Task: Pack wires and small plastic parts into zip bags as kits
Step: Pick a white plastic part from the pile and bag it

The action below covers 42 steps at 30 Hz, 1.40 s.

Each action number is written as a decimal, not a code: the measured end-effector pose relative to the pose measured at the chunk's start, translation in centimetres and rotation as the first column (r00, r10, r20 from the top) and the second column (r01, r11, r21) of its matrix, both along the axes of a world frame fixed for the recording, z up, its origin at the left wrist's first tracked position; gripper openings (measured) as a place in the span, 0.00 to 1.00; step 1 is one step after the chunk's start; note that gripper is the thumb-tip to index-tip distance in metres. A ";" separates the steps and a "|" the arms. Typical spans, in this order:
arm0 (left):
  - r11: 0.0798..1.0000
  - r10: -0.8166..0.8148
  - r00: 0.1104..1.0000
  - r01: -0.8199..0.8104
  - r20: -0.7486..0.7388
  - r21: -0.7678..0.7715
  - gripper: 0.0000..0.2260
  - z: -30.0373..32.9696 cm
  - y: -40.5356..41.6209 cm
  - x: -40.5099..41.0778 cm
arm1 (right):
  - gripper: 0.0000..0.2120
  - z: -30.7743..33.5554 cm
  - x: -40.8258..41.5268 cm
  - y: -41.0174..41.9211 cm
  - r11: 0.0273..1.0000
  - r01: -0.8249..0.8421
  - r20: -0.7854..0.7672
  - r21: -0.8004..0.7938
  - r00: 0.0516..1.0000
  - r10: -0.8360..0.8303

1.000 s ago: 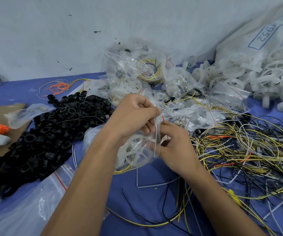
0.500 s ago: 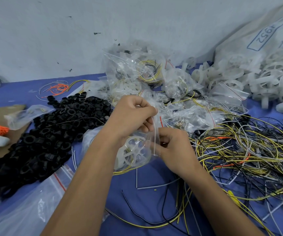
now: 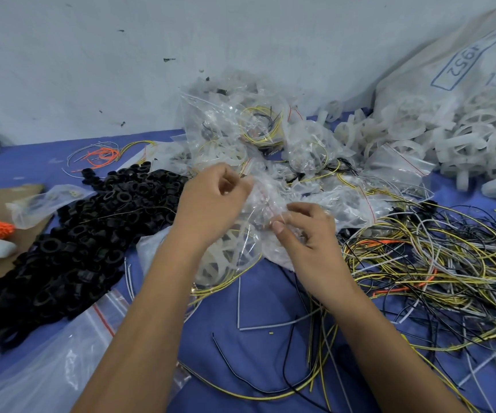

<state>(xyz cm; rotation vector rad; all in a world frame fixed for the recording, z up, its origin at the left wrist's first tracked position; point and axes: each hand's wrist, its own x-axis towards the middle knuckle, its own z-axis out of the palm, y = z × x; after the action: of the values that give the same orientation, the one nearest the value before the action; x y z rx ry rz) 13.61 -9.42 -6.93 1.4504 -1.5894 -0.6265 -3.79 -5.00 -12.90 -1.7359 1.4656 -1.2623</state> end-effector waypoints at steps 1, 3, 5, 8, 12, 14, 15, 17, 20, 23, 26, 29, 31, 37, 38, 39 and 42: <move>1.000 -0.001 0.990 -0.002 0.139 0.018 0.11 -0.3 0.0 0.2 | 0.09 0.0 -0.1 0.0 1.000 -0.005 0.040 0.009 0.999 0.004; 0.988 -0.073 0.971 0.040 0.227 0.146 0.16 -0.9 0.1 0.6 | 0.10 -0.1 -0.2 -0.2 1.000 -0.005 0.110 0.007 0.994 0.005; 0.970 -0.128 0.959 0.067 0.254 0.235 0.20 -1.1 0.3 0.7 | 0.10 -0.3 -0.2 -0.4 1.000 -0.006 0.171 0.007 0.985 0.004; 0.969 -0.126 0.963 0.067 0.239 0.239 0.22 -0.9 0.3 0.8 | 0.10 -0.5 -0.3 -0.6 0.998 -0.045 0.318 0.049 0.948 0.027; 0.955 -0.151 0.984 0.121 0.091 0.272 0.23 -0.3 0.5 1.0 | 0.11 0.2 -0.2 -0.3 0.991 -0.128 0.609 0.034 0.789 0.081; 0.925 -0.216 0.975 0.222 -0.053 0.309 0.24 0.0 0.7 1.1 | 0.12 0.5 -0.3 -0.3 0.982 -0.189 0.713 -0.018 0.686 0.145; 0.901 -0.246 0.963 0.270 -0.115 0.339 0.27 0.2 1.0 1.1 | 0.12 0.6 -0.3 -0.3 0.976 -0.217 0.751 -0.034 0.639 0.169; 0.869 -0.291 0.948 0.320 -0.133 0.378 0.31 0.4 1.2 1.1 | 0.12 0.8 -0.3 -0.3 0.964 -0.264 0.796 -0.041 0.575 0.191; 0.851 -0.361 0.925 0.378 -0.116 0.364 0.28 0.4 1.1 1.1 | 0.10 0.8 -0.3 -0.4 0.960 -0.273 0.789 -0.057 0.577 0.210; 0.830 -0.371 0.909 0.417 -0.192 0.370 0.23 0.4 1.1 1.0 | 0.11 0.9 -0.3 -0.3 0.968 -0.232 0.757 -0.091 0.616 0.218; 0.822 -0.374 0.895 0.441 -0.243 0.361 0.21 0.6 1.2 0.9 | 0.10 1.1 -0.1 -0.2 0.979 -0.177 0.755 -0.099 0.628 0.190; 0.813 -0.385 0.881 0.465 -0.276 0.349 0.19 1.1 1.4 1.1 | 0.08 1.5 -0.1 -0.1 0.990 -0.129 0.783 -0.050 0.610 0.119; 0.780 -0.398 0.852 0.510 -0.341 0.362 0.12 1.5 1.4 1.3 | 0.08 1.8 -0.3 0.0 0.992 -0.119 0.783 -0.036 0.614 0.102; 0.670 -0.339 0.726 0.633 -0.598 0.388 0.15 0.6 1.5 1.4 | 0.05 1.4 -1.0 -0.2 0.995 -0.062 0.664 0.083 0.748 -0.009; 0.673 -0.314 0.726 0.625 -0.611 0.396 0.13 0.3 1.5 1.4 | 0.06 1.1 -1.1 -0.3 0.991 -0.040 0.609 0.130 0.792 -0.048; 0.680 -0.291 0.737 0.608 -0.610 0.410 0.12 0.0 1.6 1.4 | 0.08 0.7 -1.2 -0.5 0.985 -0.012 0.548 0.173 0.832 -0.086; 0.713 -0.261 0.787 0.547 -0.559 0.438 0.19 -0.5 1.6 2.3 | 0.13 0.1 -0.9 -0.7 0.969 0.006 0.504 0.249 0.853 -0.135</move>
<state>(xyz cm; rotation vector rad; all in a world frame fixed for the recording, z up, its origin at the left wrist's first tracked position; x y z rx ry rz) 15.88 -7.85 -7.45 1.1927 -1.3869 -1.7336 -4.72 -5.72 -12.78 -1.0740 1.2955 -1.3888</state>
